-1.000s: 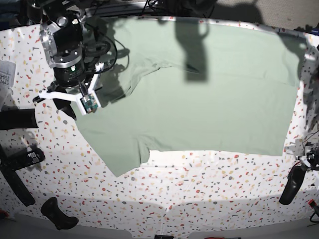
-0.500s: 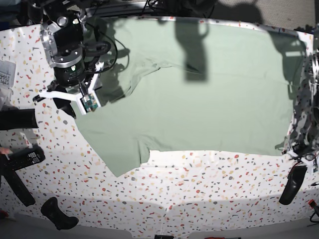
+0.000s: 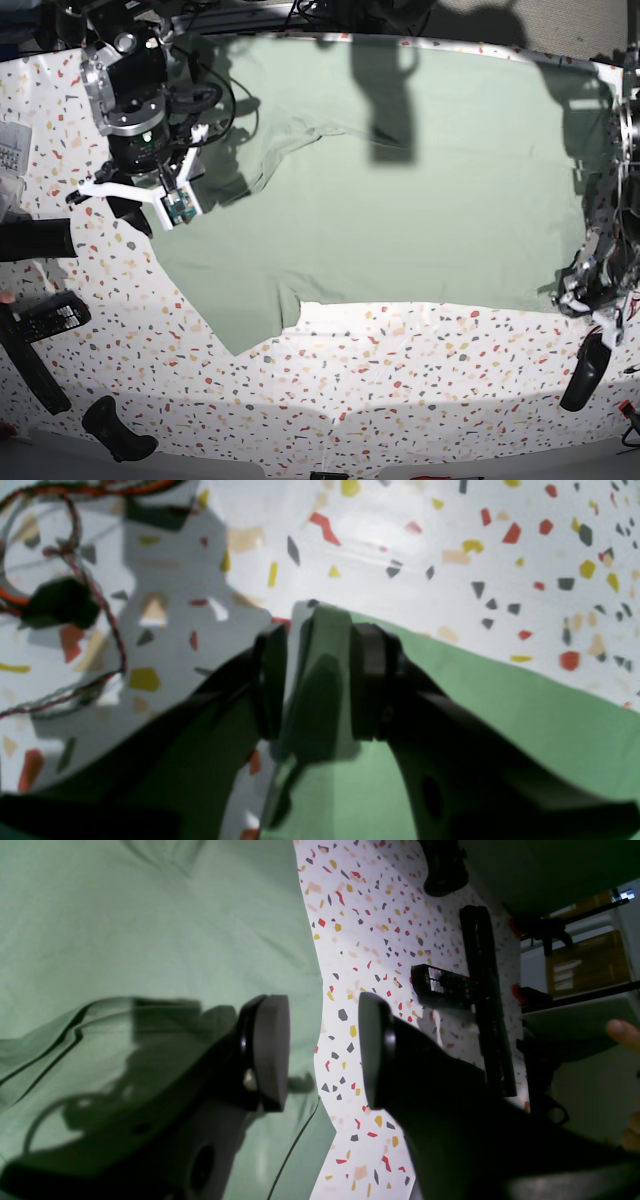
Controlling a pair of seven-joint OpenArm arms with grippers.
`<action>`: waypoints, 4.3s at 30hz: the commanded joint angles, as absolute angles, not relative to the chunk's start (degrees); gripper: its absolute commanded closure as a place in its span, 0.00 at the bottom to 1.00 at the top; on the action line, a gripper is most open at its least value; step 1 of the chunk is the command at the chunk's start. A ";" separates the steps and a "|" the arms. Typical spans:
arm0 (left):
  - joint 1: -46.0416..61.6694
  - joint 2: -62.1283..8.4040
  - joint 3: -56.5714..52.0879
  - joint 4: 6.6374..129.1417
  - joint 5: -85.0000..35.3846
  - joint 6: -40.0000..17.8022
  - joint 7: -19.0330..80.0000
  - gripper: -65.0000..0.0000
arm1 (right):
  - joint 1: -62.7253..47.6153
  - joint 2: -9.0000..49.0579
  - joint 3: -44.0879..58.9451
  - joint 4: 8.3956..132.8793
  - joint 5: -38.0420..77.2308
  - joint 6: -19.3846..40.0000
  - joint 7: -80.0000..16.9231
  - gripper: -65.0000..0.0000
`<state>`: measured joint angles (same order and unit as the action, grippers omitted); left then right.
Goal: Fold the T-shirt properly
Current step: 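Lower the left gripper onto the shirt's side edge and grasp it, then lower the right gripper onto the opposite side edge and grasp it, then lift both held edges and fold them toward the robot over the shirt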
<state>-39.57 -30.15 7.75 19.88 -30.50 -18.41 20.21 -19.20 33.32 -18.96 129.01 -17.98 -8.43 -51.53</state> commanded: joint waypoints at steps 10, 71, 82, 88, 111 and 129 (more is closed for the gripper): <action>-40.93 -30.96 7.49 20.58 -31.11 -18.70 13.93 0.70 | -18.76 33.82 -18.59 129.99 -19.09 -8.99 -50.65 0.66; -37.15 -29.54 7.49 20.60 -28.53 -27.00 10.17 1.00 | 16.88 18.26 -6.37 84.53 -13.21 -2.48 -45.69 0.66; -37.15 -29.54 7.49 20.60 -28.51 -27.03 10.24 1.00 | 32.93 18.63 8.99 55.00 11.86 31.24 -50.54 0.57; -37.15 -29.54 7.49 20.60 -28.53 -27.00 10.20 1.00 | 38.11 20.23 12.36 41.71 13.67 37.36 -46.33 0.57; -37.15 -29.56 7.49 20.60 -28.51 -27.00 10.20 1.00 | 32.97 16.21 12.36 35.97 14.20 37.54 -42.28 0.70; -37.45 -29.58 7.49 21.41 -28.51 -27.03 11.55 1.00 | 35.31 16.05 12.36 36.05 19.97 40.00 -38.92 1.00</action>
